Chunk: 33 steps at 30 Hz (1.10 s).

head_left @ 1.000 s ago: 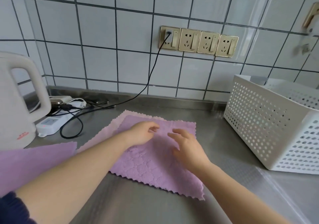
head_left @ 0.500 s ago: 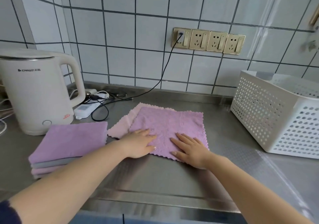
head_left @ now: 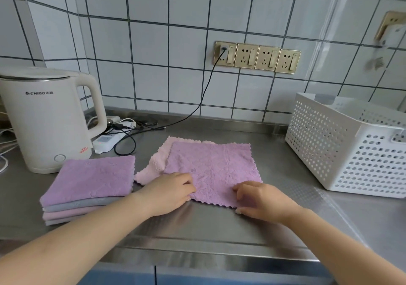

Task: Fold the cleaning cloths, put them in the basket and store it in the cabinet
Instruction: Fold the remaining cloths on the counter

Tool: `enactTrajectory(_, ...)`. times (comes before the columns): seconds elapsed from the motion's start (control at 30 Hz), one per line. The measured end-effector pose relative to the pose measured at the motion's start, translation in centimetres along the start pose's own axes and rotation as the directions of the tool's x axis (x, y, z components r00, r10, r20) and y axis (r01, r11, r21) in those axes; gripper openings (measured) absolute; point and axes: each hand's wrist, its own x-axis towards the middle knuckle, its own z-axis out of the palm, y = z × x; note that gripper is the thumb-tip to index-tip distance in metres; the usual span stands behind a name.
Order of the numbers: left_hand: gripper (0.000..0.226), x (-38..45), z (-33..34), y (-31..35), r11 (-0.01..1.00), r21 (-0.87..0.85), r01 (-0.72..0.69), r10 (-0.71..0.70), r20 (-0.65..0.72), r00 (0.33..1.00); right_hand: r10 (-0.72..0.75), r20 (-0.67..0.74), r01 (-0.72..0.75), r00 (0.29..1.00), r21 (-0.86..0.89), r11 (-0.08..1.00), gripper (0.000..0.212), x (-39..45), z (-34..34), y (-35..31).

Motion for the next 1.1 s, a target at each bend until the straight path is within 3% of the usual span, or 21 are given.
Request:
enactTrajectory(0.1, 0.024, -0.7, 0.3, -0.1, 0.998, 0.050, -0.031, 0.034, -0.057, 0.998, -0.027, -0.116, 0.018, 0.993, -0.080, 0.997, 0.024, -0.6, 0.5, -0.4)
enactTrajectory(0.2, 0.028, -0.3, -0.5, 0.6, 0.998, -0.057, 0.040, -0.046, -0.096, 0.994, 0.047, -0.195, -0.054, 0.980, -0.032, 0.998, 0.016, -0.7, 0.2, -0.5)
enactTrajectory(0.33, 0.036, 0.5, -0.9, -0.3, 0.914, -0.284, 0.290, -0.294, 0.029, 0.955, 0.188, -0.157, -0.169, 0.970, 0.125, 0.978, 0.010, -0.6, -0.8, 0.0)
enactTrajectory(0.53, 0.022, 0.5, -1.3, -1.8, 0.887, -0.273, 0.371, -0.336, 0.169, 0.927, 0.158, -0.066, -0.147, 0.985, 0.147, 0.978, 0.030, -1.0, -1.1, 0.7)
enactTrajectory(0.67, 0.022, 0.4, -1.4, -2.4, 0.883, -0.240, 0.403, -0.356, 0.214, 0.910, 0.157, -0.026, -0.155, 0.987, 0.073, 0.985, 0.021, -0.9, -1.0, 1.3)
enactTrajectory(0.77, 0.025, 0.8, -1.7, -2.6, 0.871, -0.233, 0.433, -0.385, 0.225, 0.895, 0.252, -0.068, -0.240, 0.965, 0.153, 0.959, 0.012, -0.7, -1.3, 1.3)
enactTrajectory(0.87, 0.022, 1.5, -2.1, -3.2, 0.860, -0.203, 0.468, -0.438, 0.176, 0.882, 0.324, -0.119, -0.299, 0.939, 0.188, 0.936, 0.008, 0.1, -2.2, 1.2)
enactTrajectory(0.97, 0.020, 2.6, -3.4, -4.0, 0.835, -0.223, 0.503, -0.507, 0.042, 0.861, 0.341, -0.216, -0.298, 0.915, 0.208, 0.932, 0.021, 1.7, -4.1, 1.2)
enactTrajectory(1.1, 0.022, 5.0, -4.9, -6.1, 0.792, -0.290, 0.538, -0.588, -0.126, 0.799, 0.358, -0.253, -0.347, 0.899, 0.091, 0.934, 0.033, 4.8, -7.0, 1.9)
